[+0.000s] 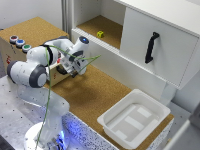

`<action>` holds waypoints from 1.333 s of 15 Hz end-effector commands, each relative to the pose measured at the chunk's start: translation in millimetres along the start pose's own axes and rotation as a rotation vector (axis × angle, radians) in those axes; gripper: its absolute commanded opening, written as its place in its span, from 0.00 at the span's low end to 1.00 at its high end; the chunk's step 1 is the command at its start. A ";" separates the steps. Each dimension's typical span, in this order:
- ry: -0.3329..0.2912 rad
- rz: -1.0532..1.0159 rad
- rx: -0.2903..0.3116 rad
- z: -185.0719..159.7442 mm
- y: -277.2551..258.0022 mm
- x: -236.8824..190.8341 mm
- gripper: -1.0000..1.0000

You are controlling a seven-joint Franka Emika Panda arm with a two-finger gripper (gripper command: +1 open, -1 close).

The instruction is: Grasp the handle of the drawer and open it

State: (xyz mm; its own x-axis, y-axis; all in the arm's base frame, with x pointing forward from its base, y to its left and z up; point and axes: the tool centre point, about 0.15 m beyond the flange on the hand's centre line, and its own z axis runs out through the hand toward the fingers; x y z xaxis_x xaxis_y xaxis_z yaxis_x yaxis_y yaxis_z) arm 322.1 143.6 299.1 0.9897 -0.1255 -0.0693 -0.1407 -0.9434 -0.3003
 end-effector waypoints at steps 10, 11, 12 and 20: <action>0.047 0.026 -0.093 -6.9 20.1 -9.3 1.00; 0.054 0.021 -0.093 -11.1 17.8 -11.3 1.00; 0.063 0.017 -0.098 -15.0 15.5 -12.9 1.00; 0.229 -0.021 -0.225 -86.3 -23.3 -36.7 1.00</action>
State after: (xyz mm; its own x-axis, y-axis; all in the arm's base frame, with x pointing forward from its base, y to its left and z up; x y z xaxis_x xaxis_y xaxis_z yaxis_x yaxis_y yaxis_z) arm 318.3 129.2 327.4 0.9930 -0.1129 0.0358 -0.1017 -0.9675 -0.2313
